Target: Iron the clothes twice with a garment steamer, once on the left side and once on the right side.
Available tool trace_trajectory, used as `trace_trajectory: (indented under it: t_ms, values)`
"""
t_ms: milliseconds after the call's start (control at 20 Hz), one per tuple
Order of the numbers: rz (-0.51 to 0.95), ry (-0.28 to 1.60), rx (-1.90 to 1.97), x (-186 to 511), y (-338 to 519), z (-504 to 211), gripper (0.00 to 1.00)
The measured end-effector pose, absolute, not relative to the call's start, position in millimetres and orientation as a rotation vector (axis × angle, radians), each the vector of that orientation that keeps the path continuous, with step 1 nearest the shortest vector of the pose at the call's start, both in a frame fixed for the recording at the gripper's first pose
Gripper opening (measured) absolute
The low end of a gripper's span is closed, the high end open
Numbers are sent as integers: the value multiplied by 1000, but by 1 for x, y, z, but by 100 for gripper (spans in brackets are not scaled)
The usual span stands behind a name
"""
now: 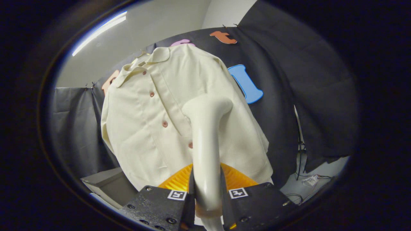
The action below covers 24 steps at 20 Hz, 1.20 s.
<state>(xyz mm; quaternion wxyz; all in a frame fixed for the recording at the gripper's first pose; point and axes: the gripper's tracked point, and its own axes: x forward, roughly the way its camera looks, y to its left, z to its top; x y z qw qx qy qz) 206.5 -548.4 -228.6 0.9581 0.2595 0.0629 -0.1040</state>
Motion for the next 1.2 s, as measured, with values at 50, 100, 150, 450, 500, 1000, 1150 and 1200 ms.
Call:
trace_trajectory:
  t_ms: [50,100,150,450,500,1000,1150,1200]
  values:
    - [-215,140,531,204,-548,-236,33]
    - [-220,147,533,200,-547,-243,33]
    - [-224,152,538,197,-547,-250,33]
    - [-255,208,581,175,-538,-297,33]
    - [-266,209,584,171,-539,-304,33]
    - [-328,269,745,138,-522,-350,33]
    - [-342,251,766,131,-518,-341,33]
    - [-346,256,769,127,-514,-339,33]
